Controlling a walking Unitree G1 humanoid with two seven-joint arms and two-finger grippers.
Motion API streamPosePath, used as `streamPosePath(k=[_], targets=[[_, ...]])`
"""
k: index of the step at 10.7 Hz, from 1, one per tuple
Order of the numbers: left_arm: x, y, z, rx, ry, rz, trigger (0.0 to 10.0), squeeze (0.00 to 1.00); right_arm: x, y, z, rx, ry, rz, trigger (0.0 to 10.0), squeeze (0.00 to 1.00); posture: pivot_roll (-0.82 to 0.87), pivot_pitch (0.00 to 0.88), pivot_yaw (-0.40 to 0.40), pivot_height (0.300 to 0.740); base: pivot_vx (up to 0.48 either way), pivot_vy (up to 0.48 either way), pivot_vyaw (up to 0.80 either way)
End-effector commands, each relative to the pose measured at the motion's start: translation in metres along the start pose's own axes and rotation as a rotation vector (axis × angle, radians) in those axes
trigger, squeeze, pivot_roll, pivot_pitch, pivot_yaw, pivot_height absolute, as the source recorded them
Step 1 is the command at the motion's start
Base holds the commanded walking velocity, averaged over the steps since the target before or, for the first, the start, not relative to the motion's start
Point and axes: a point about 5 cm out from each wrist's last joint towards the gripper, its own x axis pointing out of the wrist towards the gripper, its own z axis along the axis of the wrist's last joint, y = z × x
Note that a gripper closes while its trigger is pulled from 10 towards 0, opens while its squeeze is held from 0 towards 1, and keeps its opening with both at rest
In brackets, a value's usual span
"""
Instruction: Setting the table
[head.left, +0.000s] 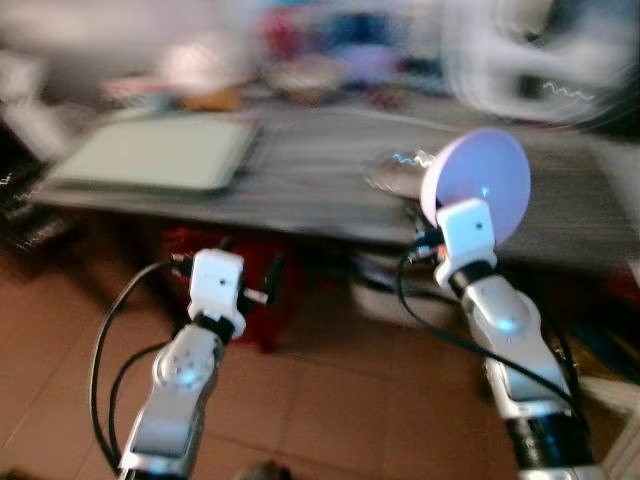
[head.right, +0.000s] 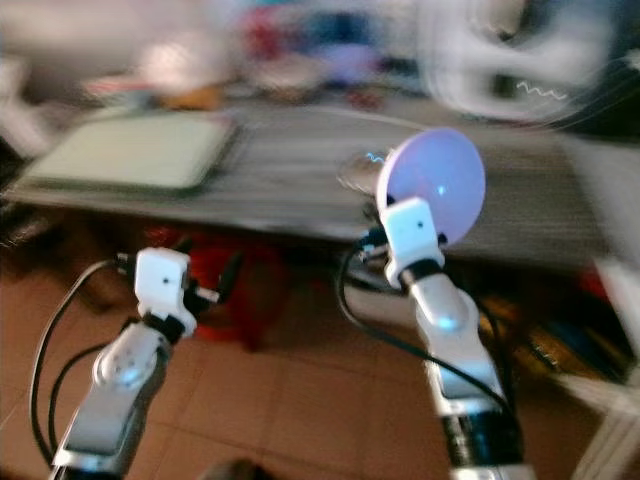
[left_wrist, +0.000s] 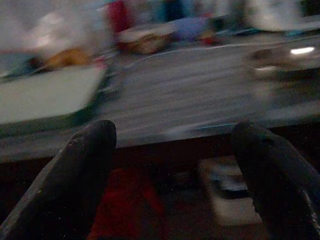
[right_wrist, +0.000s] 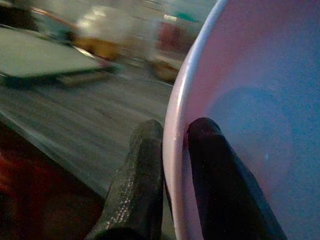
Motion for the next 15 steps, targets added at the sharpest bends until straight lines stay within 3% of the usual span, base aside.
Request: streamPosePath(k=[1, 3, 6, 10, 13, 15], targets=[[0.001, 0.001, 0.001, 0.001, -0.005, 0.004, 10.0, 0.0, 0.0, 0.0, 0.005, -0.017, -0.027, 0.013, 10.0, 0.0, -0.06, 0.0, 0.07, 0.74, 0.48, 0.0, 0.65], [-0.002, -0.01, -0.002, -0.016, -0.007, -0.03, 10.0, 0.0, 0.002, -0.002, 0.005, 0.007, -0.027, -0.011, 10.0, 0.0, -0.06, 0.0, 0.068, 0.74, 0.48, 0.0, 0.0], [-0.005, -0.014, -0.003, -0.049, -0.013, -0.048, 10.0, 0.0, 0.006, -0.007, -0.001, 0.013, 0.023, -0.062, 10.0, 0.0, -0.06, 0.0, 0.065, 0.74, 0.471, 0.0, -0.39], [-0.008, -0.01, -0.002, -0.084, -0.022, -0.035, 10.0, 0.0, 0.018, -0.009, -0.001, -0.02, 0.05, -0.052, 10.0, 0.0, -0.05, 0.015, 0.063, 0.74, 0.0, 0.0, -0.1], [-0.016, -0.009, -0.002, -0.095, -0.007, -0.035, 10.0, 0.0, 0.042, -0.021, -0.006, -0.086, 0.183, 0.005, 10.0, 0.0, -0.03, 0.044, 0.059, 0.74, 0.0, 0.0, 0.0], [-0.019, -0.01, -0.002, -0.1, -0.002, -0.037, 10.0, 0.0, 0.045, -0.022, -0.01, -0.103, 0.255, 0.068, 10.0, 0.0, -0.03, 0.053, 0.056, 0.74, 0.0, 0.0, 0.0]])
